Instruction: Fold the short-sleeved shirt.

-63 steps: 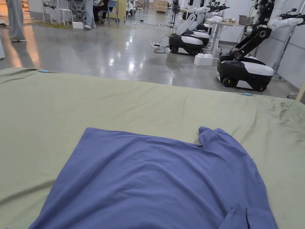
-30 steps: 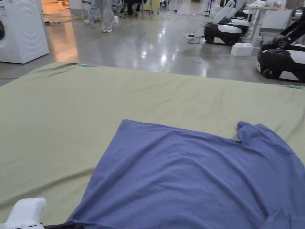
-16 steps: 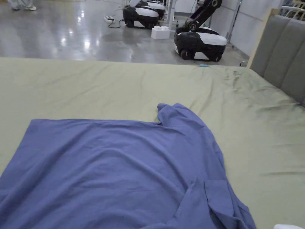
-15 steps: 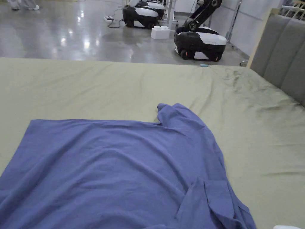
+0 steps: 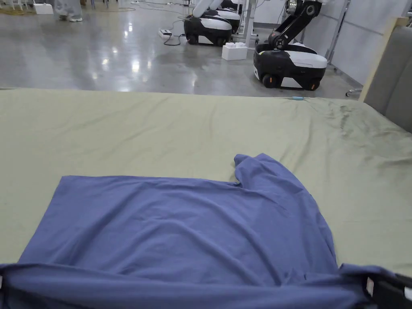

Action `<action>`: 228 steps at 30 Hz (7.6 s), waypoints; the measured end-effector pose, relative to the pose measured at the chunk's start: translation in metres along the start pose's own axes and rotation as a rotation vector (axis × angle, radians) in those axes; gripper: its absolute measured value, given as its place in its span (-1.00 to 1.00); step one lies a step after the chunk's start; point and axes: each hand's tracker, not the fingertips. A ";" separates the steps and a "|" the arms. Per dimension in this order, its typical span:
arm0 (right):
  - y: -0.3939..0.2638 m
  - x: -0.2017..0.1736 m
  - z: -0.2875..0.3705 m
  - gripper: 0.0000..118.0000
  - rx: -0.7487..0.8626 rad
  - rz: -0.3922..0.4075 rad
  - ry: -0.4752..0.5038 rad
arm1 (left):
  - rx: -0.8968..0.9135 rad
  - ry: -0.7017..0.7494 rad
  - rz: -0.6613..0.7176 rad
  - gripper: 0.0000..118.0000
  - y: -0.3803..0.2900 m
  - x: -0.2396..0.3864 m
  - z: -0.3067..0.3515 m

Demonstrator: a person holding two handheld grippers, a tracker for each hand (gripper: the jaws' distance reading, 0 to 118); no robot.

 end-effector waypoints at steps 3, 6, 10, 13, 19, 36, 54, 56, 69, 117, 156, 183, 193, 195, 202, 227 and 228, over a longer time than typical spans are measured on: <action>0.033 -0.001 -0.041 -0.81 -0.008 -0.017 0.021 | -0.014 0.011 -0.010 -0.90 0.024 0.007 -0.037; 0.053 -0.006 -0.081 -0.81 -0.025 -0.015 0.014 | -0.038 0.038 -0.020 -0.90 0.037 0.010 -0.067; 0.060 -0.007 -0.128 -0.81 -0.075 -0.011 -0.001 | -0.097 0.075 -0.010 -0.90 0.041 0.003 -0.099; 0.053 -0.007 -0.154 -0.64 -0.110 -0.003 -0.017 | -0.122 0.080 -0.007 -0.88 0.033 -0.006 -0.113; 0.041 0.009 -0.134 0.59 -0.043 -0.095 -0.005 | -0.060 -0.129 0.073 0.39 0.019 -0.017 -0.056; -0.047 0.006 0.016 -0.96 0.032 -0.129 0.132 | 0.081 -0.047 0.012 -0.74 -0.043 -0.022 0.012; 0.006 0.017 -0.051 0.36 -0.056 -0.043 0.090 | -0.241 0.086 -0.171 -0.79 0.001 0.003 -0.080; 0.008 0.023 -0.076 0.41 -0.129 -0.063 0.071 | -0.245 0.094 -0.158 -0.79 0.002 0.007 -0.080; 0.021 0.029 -0.083 -0.78 -0.201 -0.055 0.141 | -0.246 0.043 -0.096 -0.79 0.013 0.020 -0.045; -0.028 -0.015 0.048 -0.96 -0.116 -0.059 0.218 | -0.057 0.021 -0.110 -1.00 0.084 -0.008 -0.009; 0.113 -0.009 -0.203 -0.95 -0.454 0.202 0.066 | -0.316 0.070 -0.087 -0.92 0.047 -0.012 -0.127; -0.088 0.046 0.028 -0.95 -0.366 -0.050 0.005 | -0.327 0.011 0.075 -0.92 -0.086 -0.082 0.029; -0.064 0.029 0.079 0.22 -0.193 0.010 -0.034 | -0.042 -0.092 0.206 -0.12 -0.075 -0.060 0.107; -0.059 0.023 0.110 0.75 -0.064 0.057 -0.031 | 0.117 -0.110 0.151 0.34 -0.073 -0.049 0.139; -0.084 0.010 0.114 -0.97 0.044 -0.067 0.151 | -0.123 -0.222 0.282 -1.00 -0.101 -0.071 0.127; -0.060 -0.021 0.082 -0.96 -0.127 -0.062 0.297 | -0.452 -0.629 0.778 -0.79 -0.125 -0.116 -0.064; -0.057 -0.023 0.081 -0.96 -0.129 -0.045 0.297 | -0.369 -0.734 0.750 -0.78 -0.119 -0.096 -0.050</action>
